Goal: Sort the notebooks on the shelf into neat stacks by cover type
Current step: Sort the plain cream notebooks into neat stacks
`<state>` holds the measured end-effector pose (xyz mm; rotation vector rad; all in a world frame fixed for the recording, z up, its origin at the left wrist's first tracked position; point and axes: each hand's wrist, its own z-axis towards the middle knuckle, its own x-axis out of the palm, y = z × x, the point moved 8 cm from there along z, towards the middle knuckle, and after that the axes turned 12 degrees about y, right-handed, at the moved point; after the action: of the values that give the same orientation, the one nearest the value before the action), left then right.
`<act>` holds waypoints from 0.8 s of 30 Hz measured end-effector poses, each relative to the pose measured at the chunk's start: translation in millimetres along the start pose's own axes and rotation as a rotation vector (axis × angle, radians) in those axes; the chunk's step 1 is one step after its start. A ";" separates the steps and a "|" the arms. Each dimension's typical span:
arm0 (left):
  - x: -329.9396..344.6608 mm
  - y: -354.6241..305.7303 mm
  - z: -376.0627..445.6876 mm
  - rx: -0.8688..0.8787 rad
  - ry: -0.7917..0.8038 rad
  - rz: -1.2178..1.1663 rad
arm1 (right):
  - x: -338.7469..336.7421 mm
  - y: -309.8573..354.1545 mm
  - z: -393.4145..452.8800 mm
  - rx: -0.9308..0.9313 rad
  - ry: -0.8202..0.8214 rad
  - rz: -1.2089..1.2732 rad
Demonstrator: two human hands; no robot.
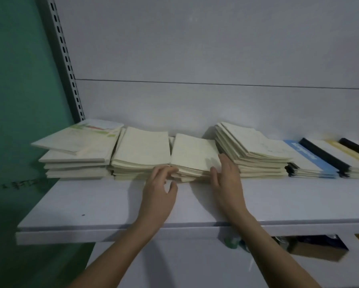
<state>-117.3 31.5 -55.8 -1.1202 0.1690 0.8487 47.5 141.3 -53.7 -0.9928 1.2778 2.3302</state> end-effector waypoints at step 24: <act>-0.5 14.9 -1.4 -0.170 -0.009 -0.125 | -15.7 9.2 -28.7 -0.136 -0.255 -0.021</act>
<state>-127.3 32.6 -66.9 -1.2719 0.0194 0.7666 65.9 113.4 -47.5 -0.7125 1.0186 2.4591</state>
